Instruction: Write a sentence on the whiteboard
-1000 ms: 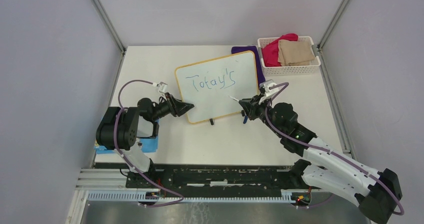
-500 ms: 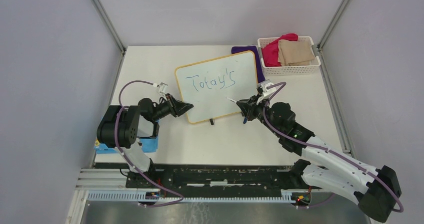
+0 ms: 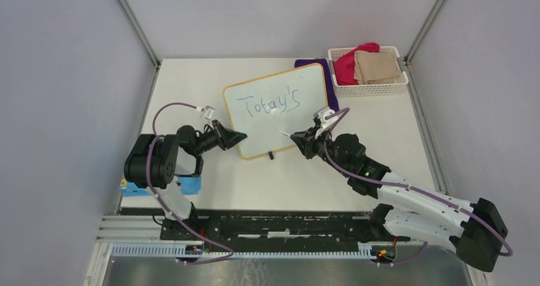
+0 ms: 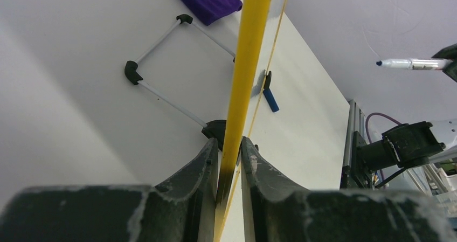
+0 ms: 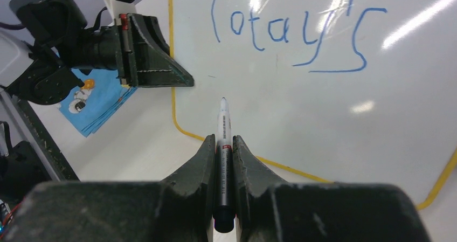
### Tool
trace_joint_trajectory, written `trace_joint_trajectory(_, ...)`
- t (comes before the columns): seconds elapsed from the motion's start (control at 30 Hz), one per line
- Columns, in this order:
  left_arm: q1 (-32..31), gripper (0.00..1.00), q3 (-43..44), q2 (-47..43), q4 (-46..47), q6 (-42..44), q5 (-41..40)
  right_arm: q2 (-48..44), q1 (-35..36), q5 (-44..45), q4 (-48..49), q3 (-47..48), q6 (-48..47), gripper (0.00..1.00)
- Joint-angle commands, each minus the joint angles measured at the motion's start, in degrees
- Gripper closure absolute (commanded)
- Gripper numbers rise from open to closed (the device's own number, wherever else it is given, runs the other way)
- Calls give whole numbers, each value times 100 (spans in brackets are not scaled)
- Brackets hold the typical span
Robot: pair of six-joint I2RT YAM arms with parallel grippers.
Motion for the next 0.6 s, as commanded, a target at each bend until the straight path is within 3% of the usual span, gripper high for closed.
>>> trace_joint_trajectory(0.0, -13, 80, 9, 105, 115, 305, -120, 240, 429, 380, 734, 308, -656, 100)
trace_joint_trajectory(0.57, -15, 95, 42, 62, -118, 416, -193, 1964, 1271, 1345, 1536, 868, -2111, 100)
